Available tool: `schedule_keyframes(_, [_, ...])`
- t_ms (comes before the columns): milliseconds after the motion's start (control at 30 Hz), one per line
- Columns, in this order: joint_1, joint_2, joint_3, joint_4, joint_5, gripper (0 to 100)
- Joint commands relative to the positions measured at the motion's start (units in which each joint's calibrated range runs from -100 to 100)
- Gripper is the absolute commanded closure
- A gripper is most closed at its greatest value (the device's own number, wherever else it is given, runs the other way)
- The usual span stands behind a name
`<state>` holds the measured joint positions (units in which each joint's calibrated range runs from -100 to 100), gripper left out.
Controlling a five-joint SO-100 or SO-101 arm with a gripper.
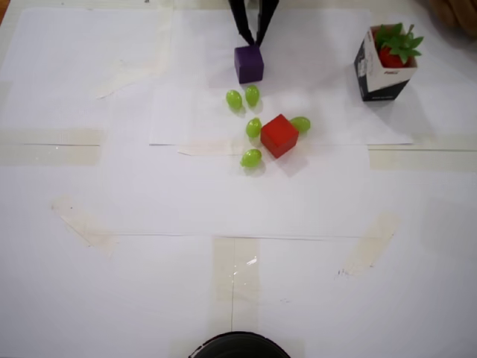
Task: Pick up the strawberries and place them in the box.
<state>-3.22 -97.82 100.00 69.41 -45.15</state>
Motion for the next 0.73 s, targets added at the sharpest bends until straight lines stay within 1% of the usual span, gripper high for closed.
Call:
schedule_keyframes(0, [0.35,0.23,0.0,1.02,-0.88,100])
schedule_keyframes(700, [0.35,0.23,0.0,2.0,-0.54,100])
